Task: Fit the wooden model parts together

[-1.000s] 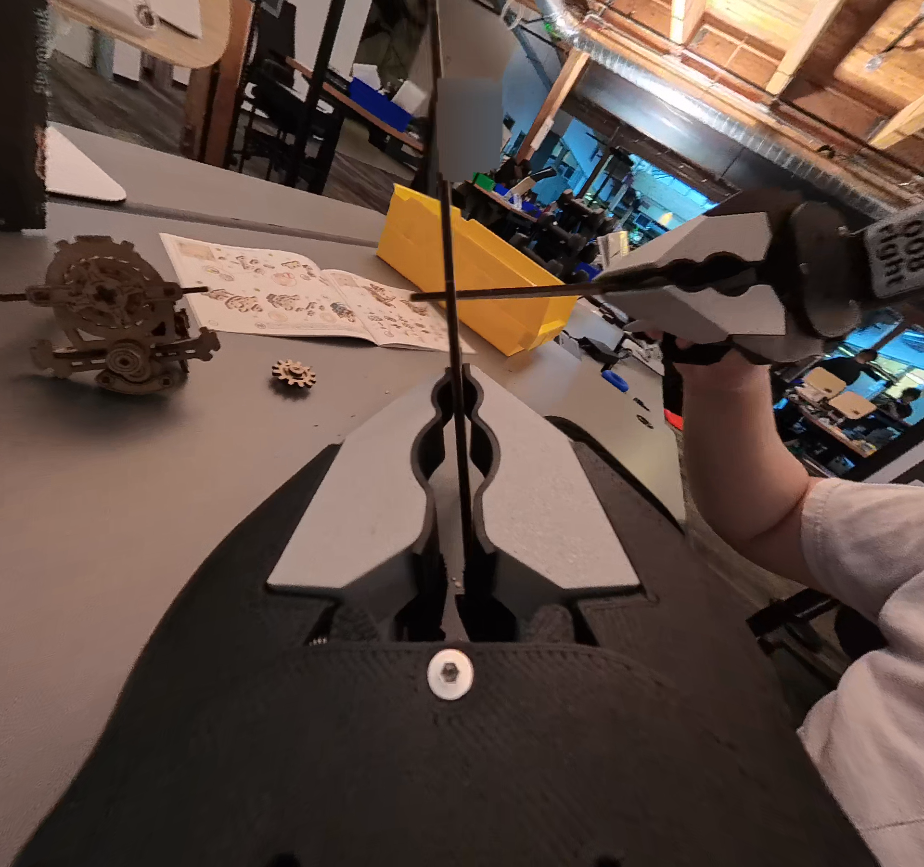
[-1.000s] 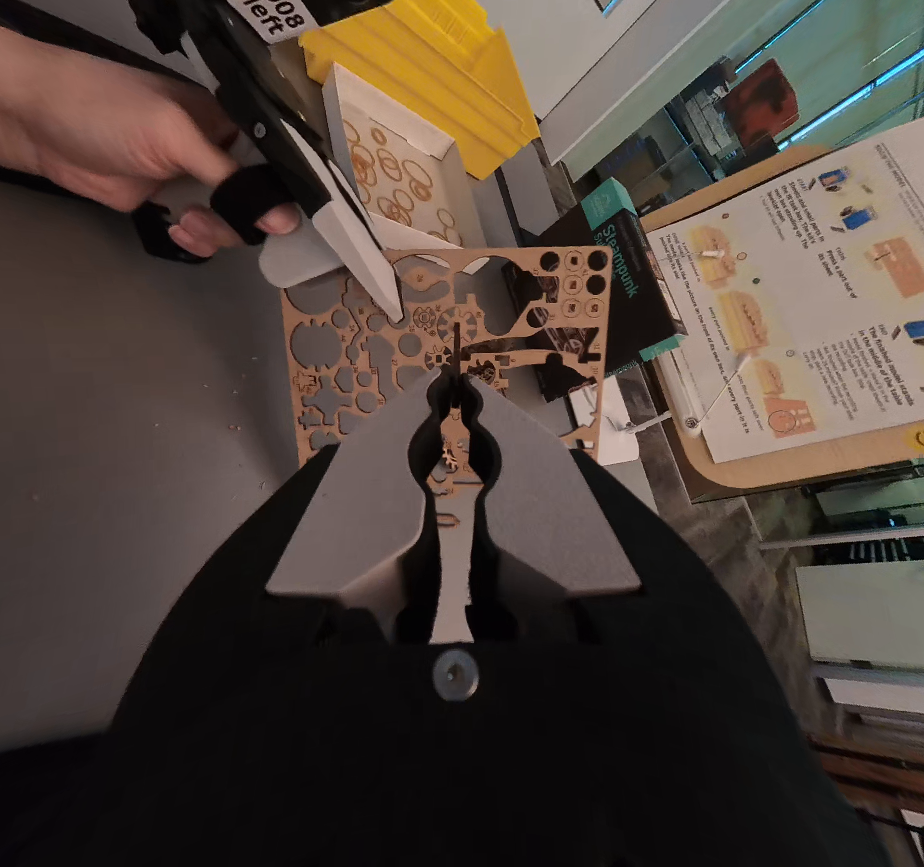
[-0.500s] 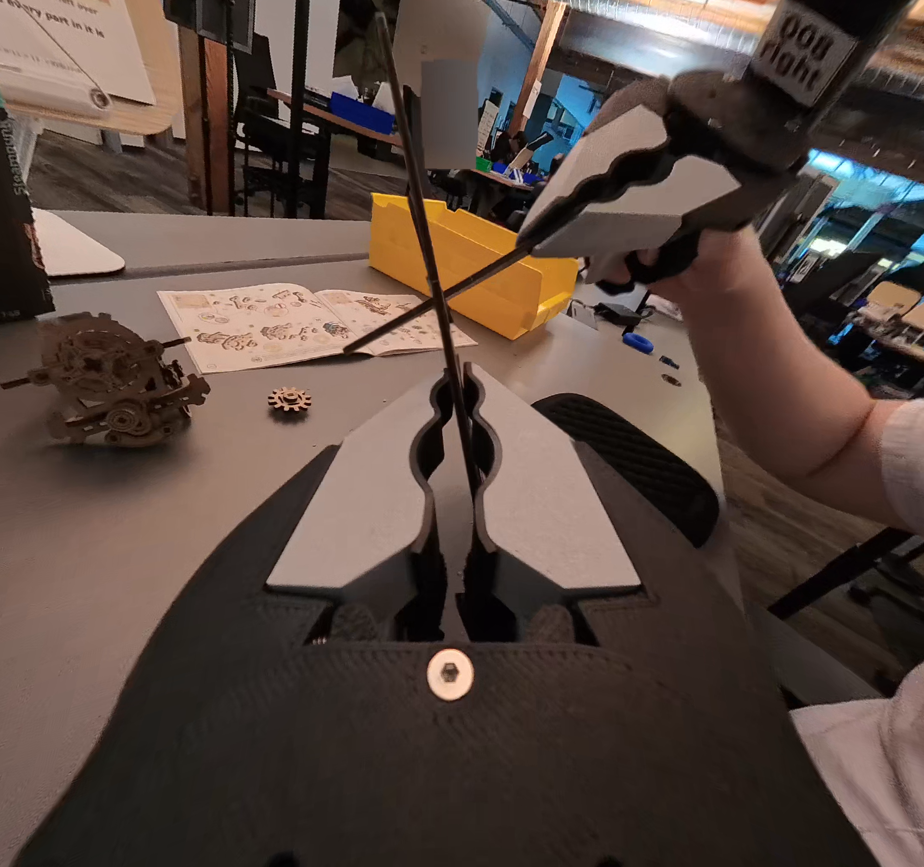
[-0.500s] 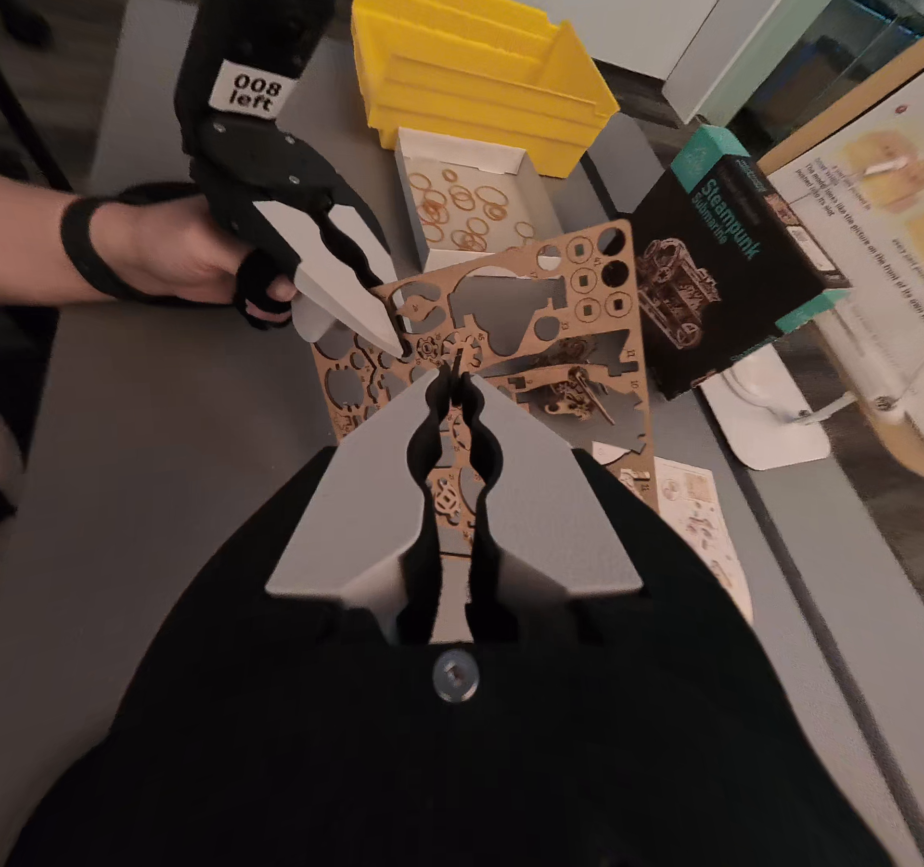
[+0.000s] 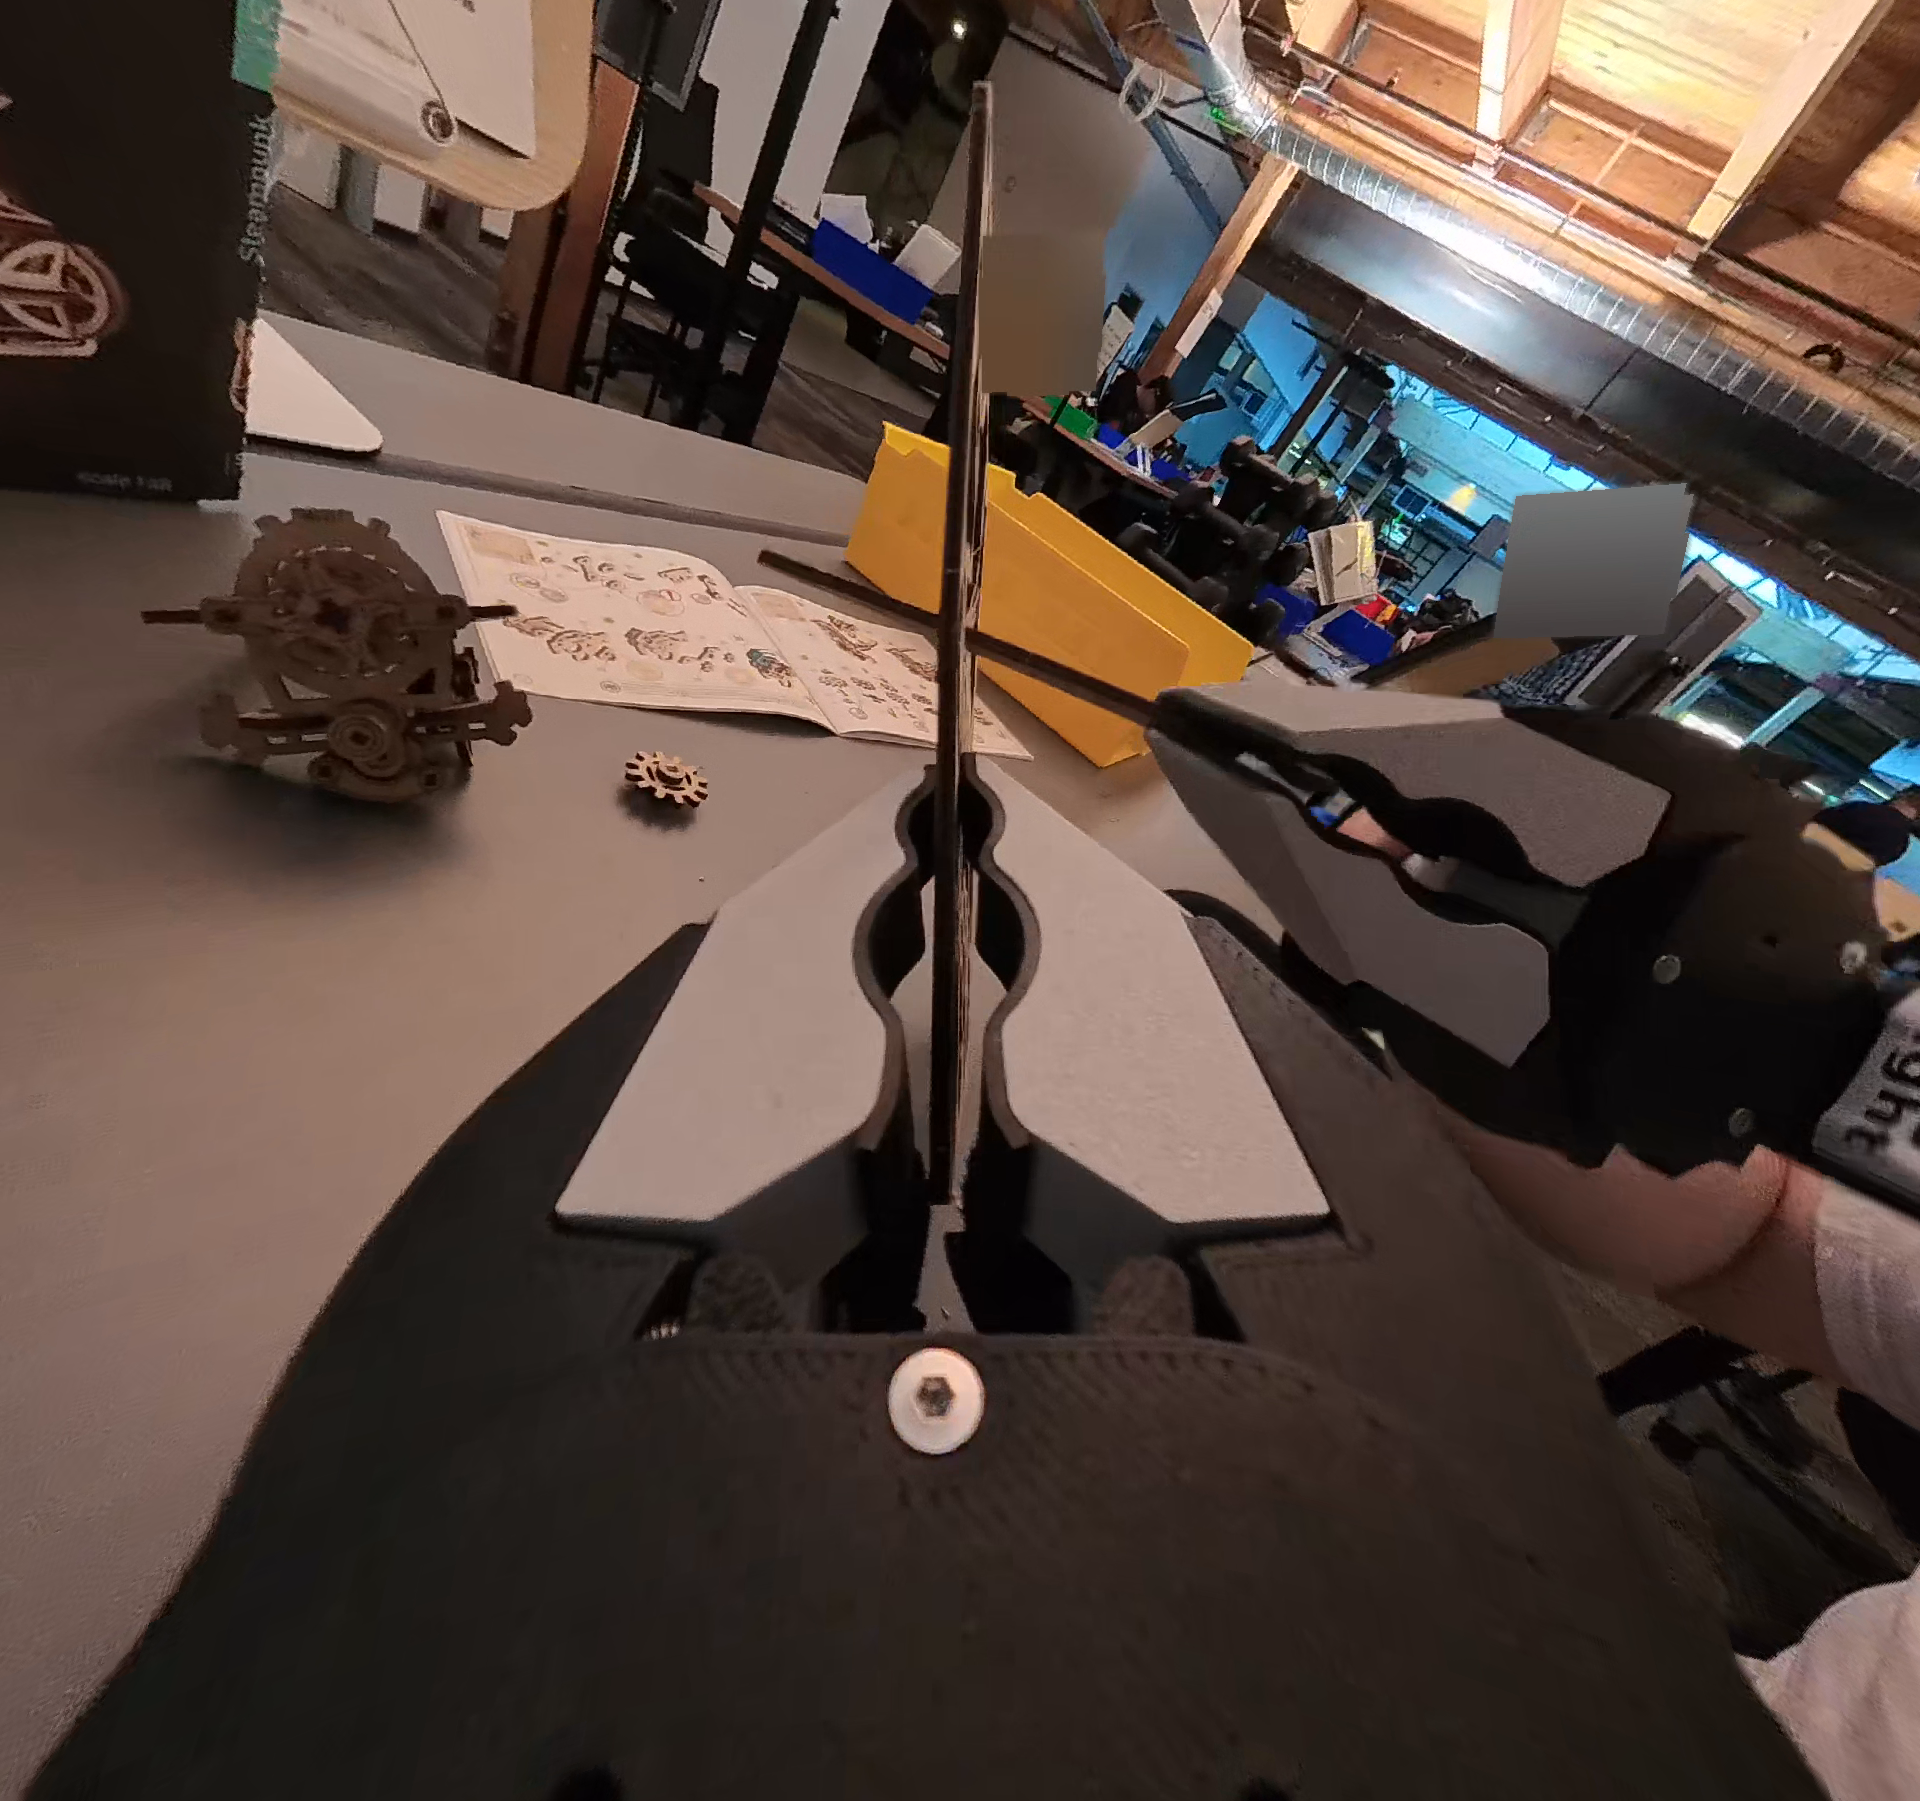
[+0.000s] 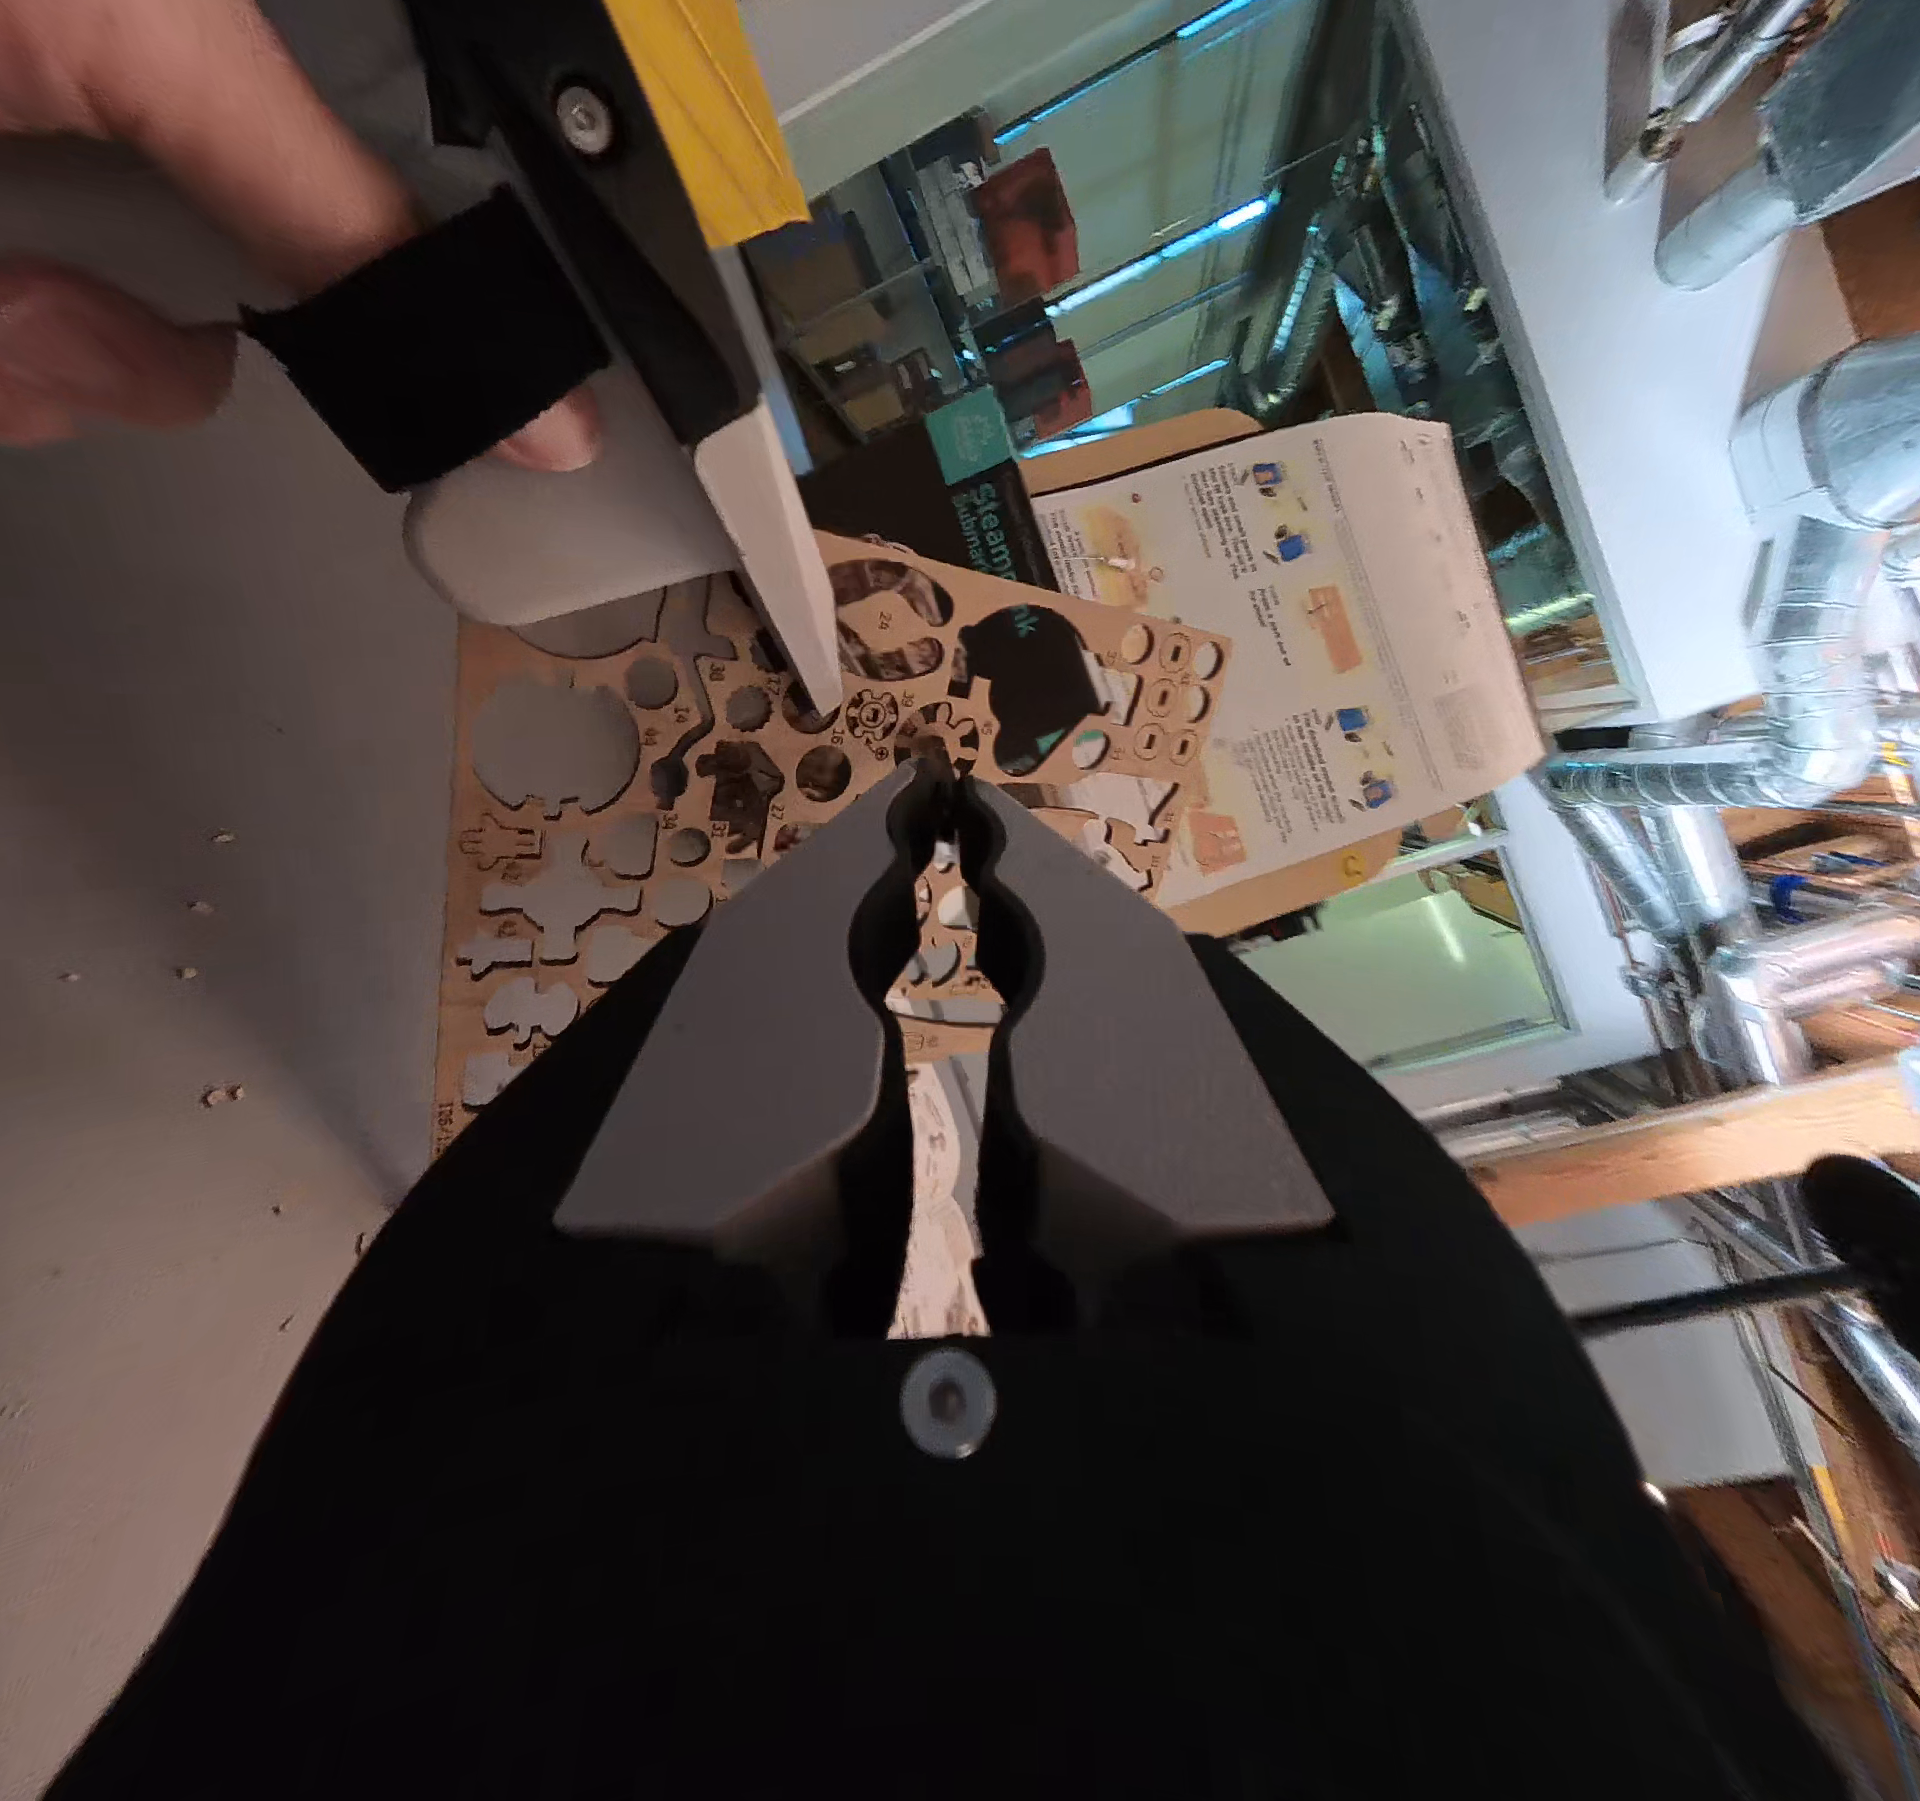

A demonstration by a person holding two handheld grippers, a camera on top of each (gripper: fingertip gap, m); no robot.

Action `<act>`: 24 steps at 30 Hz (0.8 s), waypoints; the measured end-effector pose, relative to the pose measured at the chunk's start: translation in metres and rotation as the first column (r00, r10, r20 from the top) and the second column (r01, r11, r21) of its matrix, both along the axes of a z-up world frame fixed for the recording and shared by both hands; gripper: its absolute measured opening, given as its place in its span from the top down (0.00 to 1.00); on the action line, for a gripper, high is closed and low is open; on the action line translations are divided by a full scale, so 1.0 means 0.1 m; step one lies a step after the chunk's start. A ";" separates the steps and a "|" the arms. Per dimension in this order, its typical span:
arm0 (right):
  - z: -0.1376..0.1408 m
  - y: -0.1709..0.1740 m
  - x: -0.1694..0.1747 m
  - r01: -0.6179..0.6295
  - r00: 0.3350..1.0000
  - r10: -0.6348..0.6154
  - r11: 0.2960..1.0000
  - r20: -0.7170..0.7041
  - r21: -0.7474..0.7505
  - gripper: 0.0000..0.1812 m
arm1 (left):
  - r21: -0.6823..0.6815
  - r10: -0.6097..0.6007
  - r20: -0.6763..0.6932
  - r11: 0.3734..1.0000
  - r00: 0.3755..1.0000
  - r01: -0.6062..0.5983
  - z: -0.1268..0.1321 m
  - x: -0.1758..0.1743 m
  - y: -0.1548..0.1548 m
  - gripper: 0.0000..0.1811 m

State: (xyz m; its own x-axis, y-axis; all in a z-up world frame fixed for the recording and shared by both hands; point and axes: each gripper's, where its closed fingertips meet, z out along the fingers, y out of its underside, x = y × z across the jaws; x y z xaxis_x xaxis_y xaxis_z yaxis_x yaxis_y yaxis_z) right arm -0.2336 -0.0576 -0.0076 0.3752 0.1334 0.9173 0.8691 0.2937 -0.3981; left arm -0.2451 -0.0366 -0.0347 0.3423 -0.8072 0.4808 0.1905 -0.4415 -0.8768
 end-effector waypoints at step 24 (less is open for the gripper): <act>0.12 0.08 -0.15 -0.072 0.992 0.091 0.977 0.086 -0.201 1.00 | 0.072 0.020 -0.036 0.997 0.999 -0.018 0.04 0.00 -0.01 1.00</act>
